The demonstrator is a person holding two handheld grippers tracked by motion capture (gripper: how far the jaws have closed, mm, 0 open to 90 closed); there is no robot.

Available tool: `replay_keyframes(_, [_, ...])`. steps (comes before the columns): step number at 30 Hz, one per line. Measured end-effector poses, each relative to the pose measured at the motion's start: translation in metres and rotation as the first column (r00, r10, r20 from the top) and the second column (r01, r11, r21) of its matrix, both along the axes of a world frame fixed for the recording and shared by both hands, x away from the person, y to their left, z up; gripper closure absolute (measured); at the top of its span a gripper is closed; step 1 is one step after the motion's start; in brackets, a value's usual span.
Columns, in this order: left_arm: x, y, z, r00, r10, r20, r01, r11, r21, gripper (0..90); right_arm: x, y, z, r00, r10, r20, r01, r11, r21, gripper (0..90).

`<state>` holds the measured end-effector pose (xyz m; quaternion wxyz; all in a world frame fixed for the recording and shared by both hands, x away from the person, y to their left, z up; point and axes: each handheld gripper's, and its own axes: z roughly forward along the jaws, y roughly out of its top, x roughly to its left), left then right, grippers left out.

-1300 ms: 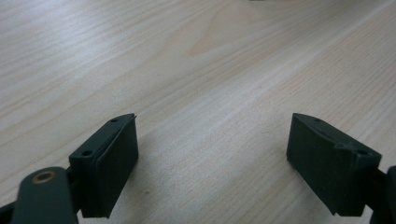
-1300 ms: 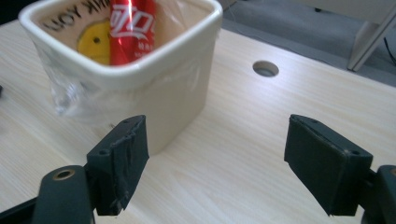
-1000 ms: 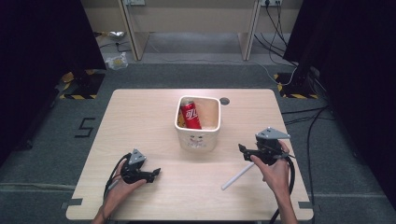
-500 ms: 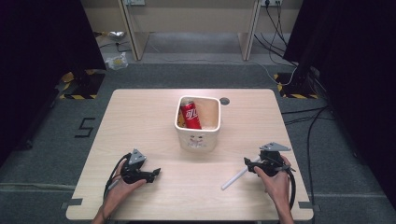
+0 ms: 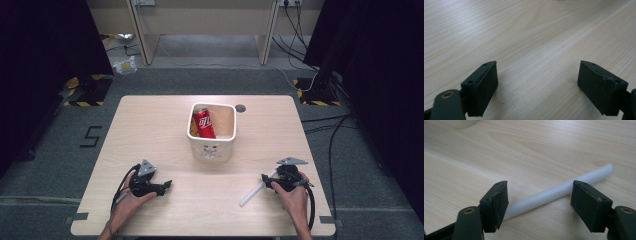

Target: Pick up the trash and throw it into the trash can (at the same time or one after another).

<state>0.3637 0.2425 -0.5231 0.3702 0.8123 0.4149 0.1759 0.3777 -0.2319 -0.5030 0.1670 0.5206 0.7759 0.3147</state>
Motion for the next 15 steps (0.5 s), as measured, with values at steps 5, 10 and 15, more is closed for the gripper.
replay_keyframes(5, [0.0000, 0.0000, 0.0000, 1.0000, 0.000, 0.000, 0.000, 1.0000, 0.000, 15.7, 0.0008, 0.0005, -0.0012, 0.9996, 0.012, 0.027, -0.011, 0.999, -0.043, 38.2])
replay_keyframes(10, [0.0000, 0.0000, 0.0000, 1.0000, 0.000, 0.000, 0.000, 1.0000, 0.000, 15.7, 0.0017, 0.0000, 0.0000, 0.9991, 0.032, 0.029, -0.030, 0.998, -0.055, 49.0])
replay_keyframes(15, [0.0000, 0.0000, 0.0000, 1.0000, 0.000, 0.000, 0.000, 1.0000, 0.000, 15.7, 0.0074, -0.0032, -0.0014, 0.9964, 0.066, 0.053, -0.064, 0.997, -0.038, 64.1])
